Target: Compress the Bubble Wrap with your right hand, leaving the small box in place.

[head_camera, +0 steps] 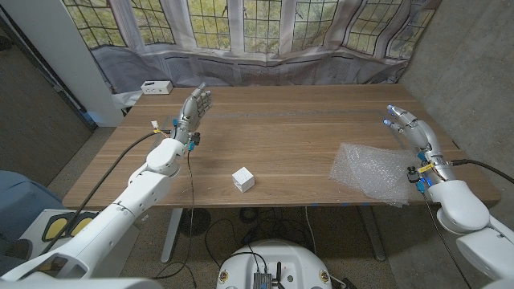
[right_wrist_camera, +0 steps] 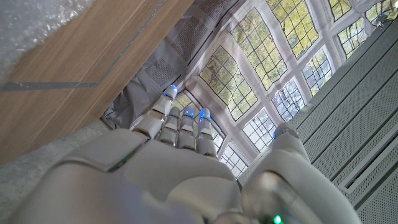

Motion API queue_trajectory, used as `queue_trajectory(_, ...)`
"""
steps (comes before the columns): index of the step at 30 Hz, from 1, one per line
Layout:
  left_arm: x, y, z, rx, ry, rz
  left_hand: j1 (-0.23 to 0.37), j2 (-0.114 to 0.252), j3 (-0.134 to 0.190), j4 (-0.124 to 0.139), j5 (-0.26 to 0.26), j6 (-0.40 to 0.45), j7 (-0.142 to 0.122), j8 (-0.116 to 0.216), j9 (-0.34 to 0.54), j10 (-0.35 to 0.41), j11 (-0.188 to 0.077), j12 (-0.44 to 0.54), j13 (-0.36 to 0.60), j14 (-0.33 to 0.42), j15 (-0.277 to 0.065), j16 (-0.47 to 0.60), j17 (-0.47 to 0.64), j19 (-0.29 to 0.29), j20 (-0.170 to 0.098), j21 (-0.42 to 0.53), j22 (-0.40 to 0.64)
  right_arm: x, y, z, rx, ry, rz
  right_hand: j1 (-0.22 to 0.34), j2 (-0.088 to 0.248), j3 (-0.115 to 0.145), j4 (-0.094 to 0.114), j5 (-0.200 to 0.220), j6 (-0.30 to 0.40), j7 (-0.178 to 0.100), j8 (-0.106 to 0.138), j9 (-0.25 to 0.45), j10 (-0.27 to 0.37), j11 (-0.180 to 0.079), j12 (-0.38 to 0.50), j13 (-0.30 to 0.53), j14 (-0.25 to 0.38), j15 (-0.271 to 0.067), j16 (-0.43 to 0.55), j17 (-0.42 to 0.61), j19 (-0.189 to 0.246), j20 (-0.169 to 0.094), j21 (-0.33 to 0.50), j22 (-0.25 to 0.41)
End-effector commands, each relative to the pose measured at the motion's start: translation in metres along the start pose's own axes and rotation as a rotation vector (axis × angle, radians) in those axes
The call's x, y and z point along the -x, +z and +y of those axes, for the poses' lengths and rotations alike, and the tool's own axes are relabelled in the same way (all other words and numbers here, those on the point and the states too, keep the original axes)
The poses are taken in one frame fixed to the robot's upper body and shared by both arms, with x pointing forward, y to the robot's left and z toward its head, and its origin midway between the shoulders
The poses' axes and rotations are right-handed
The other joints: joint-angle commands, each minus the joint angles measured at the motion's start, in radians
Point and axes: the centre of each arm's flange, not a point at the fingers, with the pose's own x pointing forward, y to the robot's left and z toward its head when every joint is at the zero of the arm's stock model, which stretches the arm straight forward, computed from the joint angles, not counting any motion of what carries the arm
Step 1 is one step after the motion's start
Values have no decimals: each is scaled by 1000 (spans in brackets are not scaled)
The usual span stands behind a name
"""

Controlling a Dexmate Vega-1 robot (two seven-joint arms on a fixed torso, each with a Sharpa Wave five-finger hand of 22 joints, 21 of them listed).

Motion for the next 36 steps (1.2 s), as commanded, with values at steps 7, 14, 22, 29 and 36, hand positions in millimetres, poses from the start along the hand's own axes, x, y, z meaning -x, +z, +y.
queue_trajectory(7, -1, 2, 2, -16, -6, 9, 11, 3, 0, -6, -1, 14, 1, -7, 6, 6, 0, -3, 1, 11, -1, -4, 3, 12, -2, -6, 5, 30, 8, -12, 104, -15, 31, 9, -2, 1, -8, -2, 9, -2, -4, 4, 13, -2, -1, 3, 11, 2, 5, -1, 15, 0, 5, 4)
queue_trajectory(14, -1, 2, -1, -13, -4, 7, 12, 4, 0, -6, -1, 16, 1, -8, 6, 7, 1, -4, 1, 11, -1, -5, 3, 12, -2, -7, 5, 36, 12, -16, 253, -40, 51, 11, -4, 0, -9, -3, 8, -5, -6, 4, 13, -5, -3, 3, 15, 0, 5, -2, 19, 1, 5, 4)
queue_trajectory(22, -4, 2, -7, -29, -11, 0, 13, 5, 0, -7, -2, 19, 2, -8, 6, 8, 0, -5, 1, 13, -2, -5, 3, 13, -2, -8, 5, 37, 12, -18, 316, -68, 55, 13, -4, 0, -10, -2, 8, -9, -7, 4, 14, -7, -4, 3, 20, -2, 5, -2, 26, 3, 5, 4)
queue_trajectory(29, -4, 4, -11, -53, -3, -7, 14, 6, 1, -7, -2, 19, 1, -9, 6, 9, 1, -6, 1, 13, -1, -6, 3, 13, 0, -9, 5, 41, 19, -20, 445, -98, 59, 17, -5, 0, -12, -2, 2, -17, -10, 4, 8, -12, -8, 3, 23, -2, 4, -4, 29, 6, 3, 4)
queue_trajectory(36, -4, 1, -14, -41, -5, 2, 15, 7, 1, -7, -2, 20, 1, -10, 6, 9, -4, -7, 1, 14, -1, -6, 3, 12, 0, -10, 5, 42, 24, -20, 569, -131, 57, 22, -8, -1, -15, -3, 0, -28, -13, 5, 1, -19, -14, 3, 35, -10, 5, -5, 40, 12, 3, 4)
